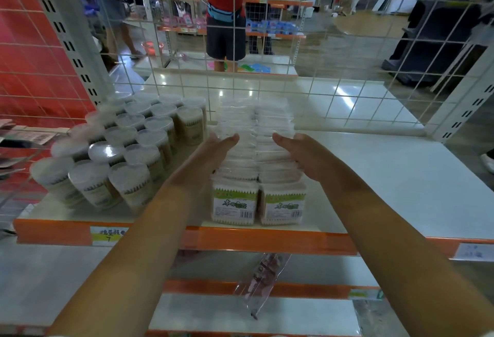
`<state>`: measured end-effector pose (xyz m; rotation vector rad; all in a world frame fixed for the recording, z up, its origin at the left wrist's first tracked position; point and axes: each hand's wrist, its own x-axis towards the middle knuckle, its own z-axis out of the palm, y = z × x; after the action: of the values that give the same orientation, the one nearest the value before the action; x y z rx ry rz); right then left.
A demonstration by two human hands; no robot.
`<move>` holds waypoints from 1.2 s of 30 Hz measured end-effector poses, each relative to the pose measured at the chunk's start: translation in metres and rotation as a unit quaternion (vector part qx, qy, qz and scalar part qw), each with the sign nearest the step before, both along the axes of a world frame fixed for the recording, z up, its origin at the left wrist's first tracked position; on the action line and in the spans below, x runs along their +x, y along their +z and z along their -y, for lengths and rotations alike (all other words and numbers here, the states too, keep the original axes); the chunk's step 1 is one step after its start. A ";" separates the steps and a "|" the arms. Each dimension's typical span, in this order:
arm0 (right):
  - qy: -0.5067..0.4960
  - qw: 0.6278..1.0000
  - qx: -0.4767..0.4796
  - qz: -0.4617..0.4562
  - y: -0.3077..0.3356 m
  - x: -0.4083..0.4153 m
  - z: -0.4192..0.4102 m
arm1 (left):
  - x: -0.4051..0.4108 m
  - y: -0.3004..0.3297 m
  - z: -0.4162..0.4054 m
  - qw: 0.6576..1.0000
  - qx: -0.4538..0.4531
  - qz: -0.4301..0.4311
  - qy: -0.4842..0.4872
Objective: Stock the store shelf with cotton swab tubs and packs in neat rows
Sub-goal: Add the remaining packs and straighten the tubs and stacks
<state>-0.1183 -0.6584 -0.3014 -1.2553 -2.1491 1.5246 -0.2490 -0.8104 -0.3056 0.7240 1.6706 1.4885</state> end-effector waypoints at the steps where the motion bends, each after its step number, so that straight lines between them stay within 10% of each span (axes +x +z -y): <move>1: -0.002 1.000 -0.001 0.002 0.000 -0.001 -0.002 | -0.001 0.000 0.001 1.000 0.003 0.002 -0.004; 36: -0.094 0.985 -0.132 -0.057 0.008 -0.052 -0.056 | -0.050 0.012 -0.063 0.989 -0.057 0.080 0.109</move>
<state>-0.1703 -0.6028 -0.2938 -1.3698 -1.7458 1.7924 -0.2989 -0.7479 -0.2941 0.3596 1.7373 1.5413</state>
